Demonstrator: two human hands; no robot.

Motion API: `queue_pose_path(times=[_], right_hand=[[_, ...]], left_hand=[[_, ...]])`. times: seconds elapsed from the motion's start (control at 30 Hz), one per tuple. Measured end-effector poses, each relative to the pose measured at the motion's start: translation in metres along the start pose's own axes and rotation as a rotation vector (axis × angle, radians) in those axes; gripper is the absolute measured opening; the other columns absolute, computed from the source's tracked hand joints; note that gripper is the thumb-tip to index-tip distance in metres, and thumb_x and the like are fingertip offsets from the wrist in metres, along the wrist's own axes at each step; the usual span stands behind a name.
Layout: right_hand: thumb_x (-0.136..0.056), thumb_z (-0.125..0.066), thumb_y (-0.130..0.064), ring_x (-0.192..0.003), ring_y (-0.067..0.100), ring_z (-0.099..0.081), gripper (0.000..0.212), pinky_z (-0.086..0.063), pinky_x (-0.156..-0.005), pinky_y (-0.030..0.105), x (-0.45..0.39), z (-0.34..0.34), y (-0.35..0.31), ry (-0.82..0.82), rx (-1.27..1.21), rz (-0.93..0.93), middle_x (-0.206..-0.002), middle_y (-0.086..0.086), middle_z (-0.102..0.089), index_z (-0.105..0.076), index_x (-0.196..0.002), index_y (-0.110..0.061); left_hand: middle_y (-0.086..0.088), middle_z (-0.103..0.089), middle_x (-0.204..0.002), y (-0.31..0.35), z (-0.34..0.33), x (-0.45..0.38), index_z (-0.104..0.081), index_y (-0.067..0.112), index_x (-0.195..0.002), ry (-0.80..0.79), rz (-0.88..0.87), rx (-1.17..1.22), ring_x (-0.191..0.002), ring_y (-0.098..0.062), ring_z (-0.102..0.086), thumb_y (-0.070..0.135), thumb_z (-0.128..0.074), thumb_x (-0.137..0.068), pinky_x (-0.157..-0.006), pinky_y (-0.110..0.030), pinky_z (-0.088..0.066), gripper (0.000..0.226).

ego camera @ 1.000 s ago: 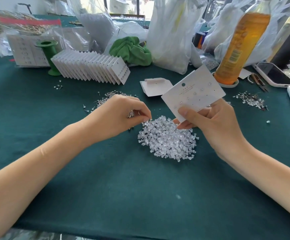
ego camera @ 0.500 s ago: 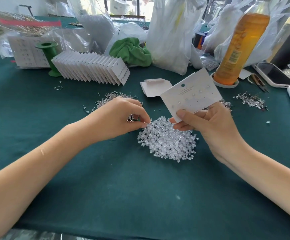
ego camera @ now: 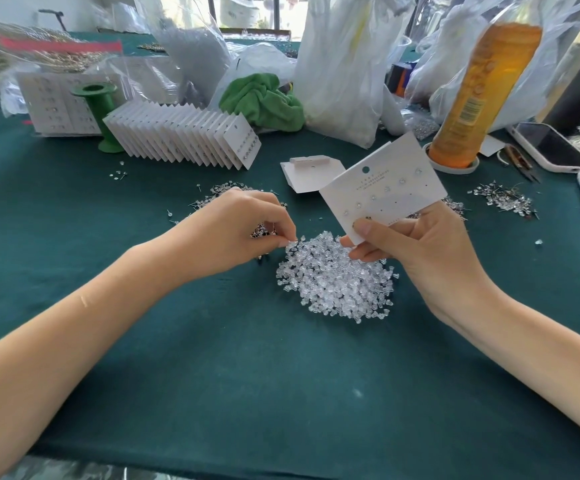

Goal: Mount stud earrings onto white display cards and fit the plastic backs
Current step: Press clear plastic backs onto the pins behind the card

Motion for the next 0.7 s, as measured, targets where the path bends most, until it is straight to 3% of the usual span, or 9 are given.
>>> queue_pose_path(times=[0.4, 0.7], right_hand=[[-0.083, -0.068, -0.003, -0.060, 0.021, -0.071, 0.029, -0.056, -0.057, 0.023, -0.0008, 0.0024, 0.0010, 0.016, 0.014, -0.005, -0.080, 0.006, -0.076, -0.059, -0.101, -0.024], [-0.083, -0.068, -0.004, -0.062, 0.023, -0.071, 0.027, -0.058, -0.059, 0.027, -0.0004, 0.0020, 0.0021, 0.005, 0.033, -0.005, -0.081, 0.008, -0.076, -0.060, -0.102, -0.021]], left_hand=[[0.013, -0.064, -0.080, -0.0070, 0.0037, -0.0002, -0.070, 0.020, -0.087, 0.044, 0.017, -0.089, -0.075, -0.004, -0.059, 0.013, -0.072, -0.081, -0.090, -0.032, -0.038, 0.009], [0.006, -0.064, -0.083, -0.0030, -0.0016, -0.0006, -0.072, 0.021, -0.084, 0.042, -0.020, -0.134, -0.078, -0.015, -0.058, 0.018, -0.074, -0.081, -0.085, -0.036, -0.038, 0.005]])
Point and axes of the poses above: each hand's wrist, its own x-axis away from the middle knuckle, its own z-axis out of the back of the hand, y = z × x, the point moved 8 cm from there along -x, towards the middle knuckle
